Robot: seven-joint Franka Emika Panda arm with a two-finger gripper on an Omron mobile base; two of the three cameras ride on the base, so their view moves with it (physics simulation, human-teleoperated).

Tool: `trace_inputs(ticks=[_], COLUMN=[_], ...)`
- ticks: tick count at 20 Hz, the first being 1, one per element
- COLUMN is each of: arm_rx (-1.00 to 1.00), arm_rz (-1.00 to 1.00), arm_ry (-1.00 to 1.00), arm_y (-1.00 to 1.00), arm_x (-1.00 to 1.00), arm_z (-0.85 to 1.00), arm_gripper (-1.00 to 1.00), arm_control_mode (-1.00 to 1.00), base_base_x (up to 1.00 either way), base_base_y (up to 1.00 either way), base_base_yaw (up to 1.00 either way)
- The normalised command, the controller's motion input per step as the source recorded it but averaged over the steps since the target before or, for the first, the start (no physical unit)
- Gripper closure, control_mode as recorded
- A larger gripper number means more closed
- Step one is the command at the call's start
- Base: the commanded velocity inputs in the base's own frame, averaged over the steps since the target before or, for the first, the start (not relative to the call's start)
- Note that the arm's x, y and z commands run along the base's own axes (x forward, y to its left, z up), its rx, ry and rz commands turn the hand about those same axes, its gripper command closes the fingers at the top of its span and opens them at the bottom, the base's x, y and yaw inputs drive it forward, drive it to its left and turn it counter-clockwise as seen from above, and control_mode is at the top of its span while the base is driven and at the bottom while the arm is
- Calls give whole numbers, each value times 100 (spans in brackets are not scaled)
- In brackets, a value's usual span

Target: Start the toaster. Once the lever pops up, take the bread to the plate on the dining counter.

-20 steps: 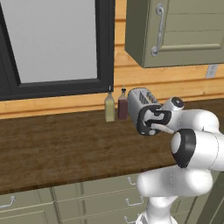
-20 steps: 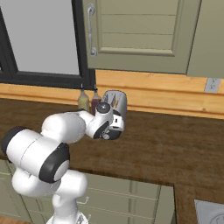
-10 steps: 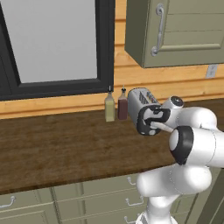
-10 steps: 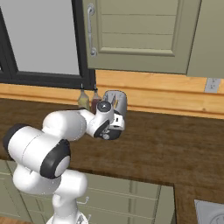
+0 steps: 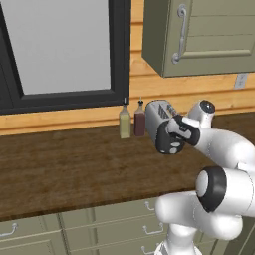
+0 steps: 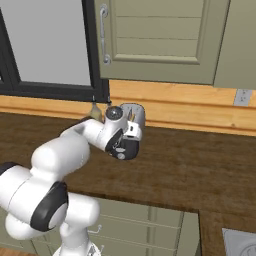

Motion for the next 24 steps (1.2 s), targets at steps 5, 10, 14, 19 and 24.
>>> trace_inputs(ticks=[5, 10, 14, 19, 24], arm_rx=[-13, -33, -37, -28, -2], arm_rz=[0, -1, -7, -6, 0], arm_ry=[0, 1, 7, 7, 1], arm_y=[16, 77, 86, 61, 4], arm_x=[-26, -29, -16, -4, 0], arm_z=[50, 35, 38, 31, 0], arm_gripper=[100, 100, 100, 100, 100], arm_control_mode=[-100, -100, -100, -100, -100], base_base_x=[0, 0, 0, 0, 0], base_base_y=[0, 0, 0, 0, 0], base_base_yaw=[0, 0, 0, 0, 0])
